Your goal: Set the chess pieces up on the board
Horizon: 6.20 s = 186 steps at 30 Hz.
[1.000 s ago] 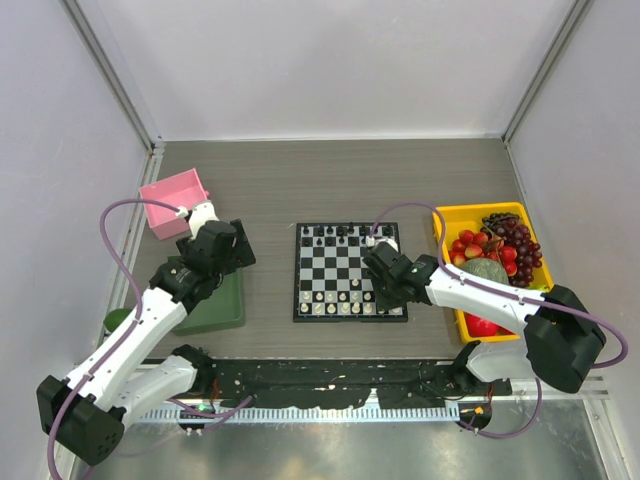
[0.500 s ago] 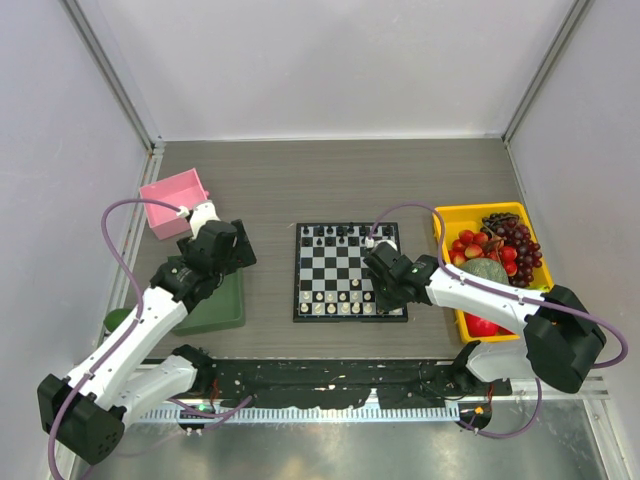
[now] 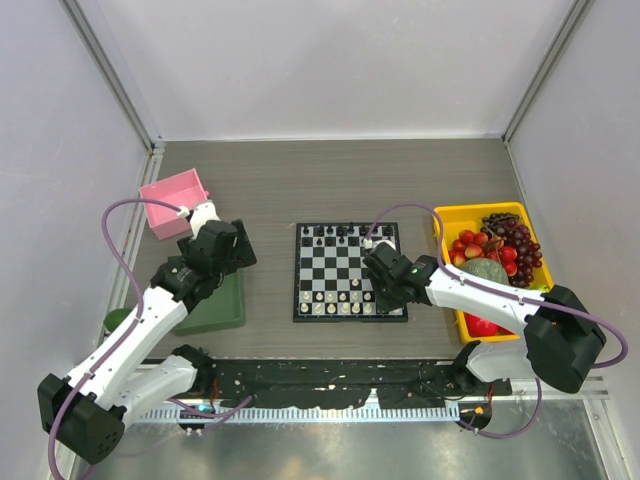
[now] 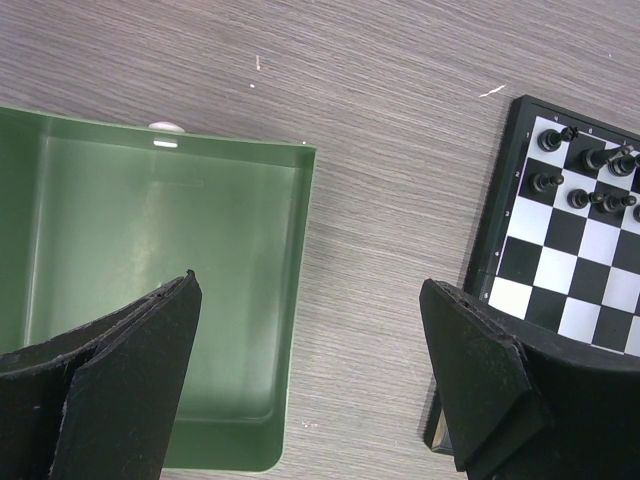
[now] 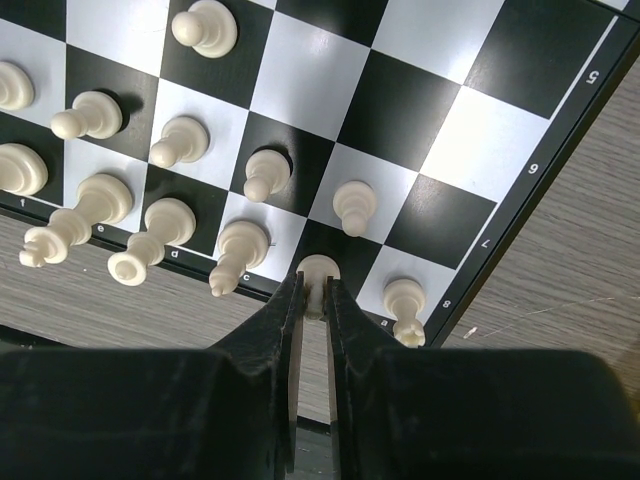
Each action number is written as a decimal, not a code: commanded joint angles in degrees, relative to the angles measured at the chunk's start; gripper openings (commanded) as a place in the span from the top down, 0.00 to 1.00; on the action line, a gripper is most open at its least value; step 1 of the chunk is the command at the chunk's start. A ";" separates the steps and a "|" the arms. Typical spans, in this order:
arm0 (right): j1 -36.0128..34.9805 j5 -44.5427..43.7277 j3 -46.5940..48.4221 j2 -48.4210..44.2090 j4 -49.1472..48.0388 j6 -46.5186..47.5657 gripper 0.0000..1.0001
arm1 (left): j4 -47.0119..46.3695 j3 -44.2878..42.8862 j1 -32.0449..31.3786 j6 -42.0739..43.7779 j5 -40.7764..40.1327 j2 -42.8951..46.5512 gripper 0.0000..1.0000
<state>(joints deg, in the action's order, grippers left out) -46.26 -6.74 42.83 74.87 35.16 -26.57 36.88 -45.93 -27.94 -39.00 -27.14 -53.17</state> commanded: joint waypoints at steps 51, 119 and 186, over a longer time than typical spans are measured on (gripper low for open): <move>1.00 -0.90 22.38 10.90 5.19 4.42 0.52 | -0.94 -0.39 0.43 -0.37 -1.60 2.28 0.01; 2.14 2.17 24.23 21.63 1.23 5.12 0.82 | -0.50 -1.18 1.05 0.33 -2.40 0.78 0.01; 9.96 -2.84 1.65 0.10 -0.53 -6.39 0.84 | -2.52 -1.09 1.14 0.68 0.59 -0.09 0.01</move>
<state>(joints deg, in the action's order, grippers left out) -36.47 -9.30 44.82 74.96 36.49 -31.86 36.67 -45.93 -27.18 -38.61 -26.70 -53.04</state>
